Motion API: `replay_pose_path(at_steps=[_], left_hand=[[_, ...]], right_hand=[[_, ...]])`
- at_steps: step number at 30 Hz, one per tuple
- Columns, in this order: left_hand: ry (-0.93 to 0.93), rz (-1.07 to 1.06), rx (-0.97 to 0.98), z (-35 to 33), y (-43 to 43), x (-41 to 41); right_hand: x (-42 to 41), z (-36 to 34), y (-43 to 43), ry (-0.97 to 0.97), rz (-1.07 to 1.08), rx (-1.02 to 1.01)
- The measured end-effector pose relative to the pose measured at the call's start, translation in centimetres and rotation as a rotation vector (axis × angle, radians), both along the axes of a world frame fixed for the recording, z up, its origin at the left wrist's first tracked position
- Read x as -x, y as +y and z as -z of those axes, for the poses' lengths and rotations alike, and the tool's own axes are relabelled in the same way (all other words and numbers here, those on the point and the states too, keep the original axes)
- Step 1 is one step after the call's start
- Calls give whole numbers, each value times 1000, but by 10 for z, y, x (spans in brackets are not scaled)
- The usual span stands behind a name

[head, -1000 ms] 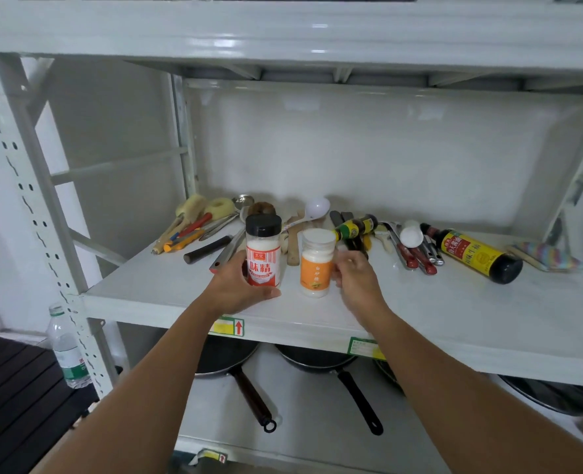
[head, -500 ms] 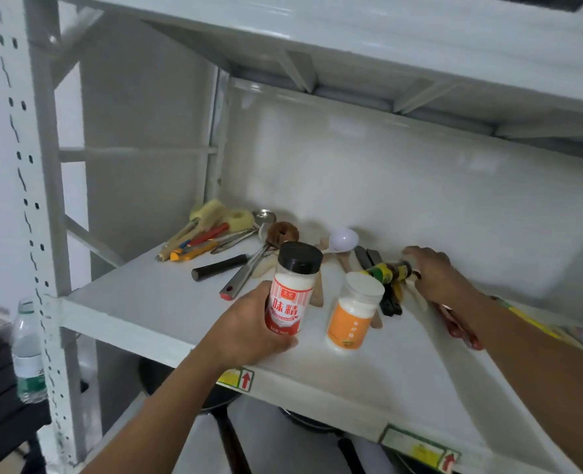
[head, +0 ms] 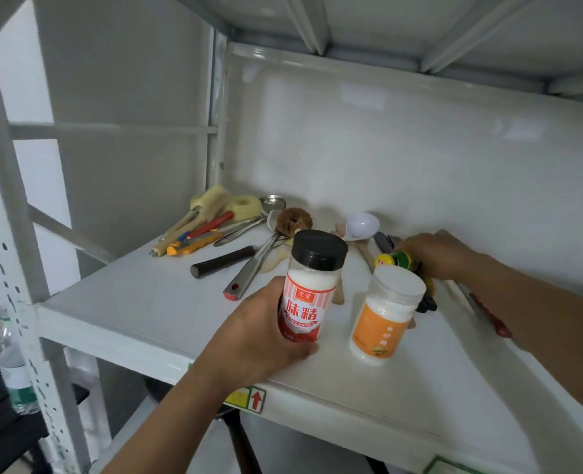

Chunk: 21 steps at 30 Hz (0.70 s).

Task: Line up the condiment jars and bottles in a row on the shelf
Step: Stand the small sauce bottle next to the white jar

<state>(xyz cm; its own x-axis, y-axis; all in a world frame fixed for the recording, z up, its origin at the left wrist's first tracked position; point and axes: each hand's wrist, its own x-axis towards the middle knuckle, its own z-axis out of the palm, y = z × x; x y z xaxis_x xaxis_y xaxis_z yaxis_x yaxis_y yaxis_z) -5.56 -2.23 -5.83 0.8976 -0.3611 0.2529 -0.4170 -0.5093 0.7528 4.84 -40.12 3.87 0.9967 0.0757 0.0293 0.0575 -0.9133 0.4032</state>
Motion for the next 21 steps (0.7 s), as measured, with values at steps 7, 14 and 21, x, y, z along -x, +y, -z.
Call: replay_pose_path(at_steps=[7, 14, 21], left_hand=[[25, 13, 18, -8, 2, 5], [45, 6, 28, -24, 1, 24], [60, -19, -23, -34, -1, 36]], right_hand=[[38, -22, 1, -391, 119, -235], [129, -36, 23, -495, 271, -684], [209, -21, 47, -604, 250, -969]])
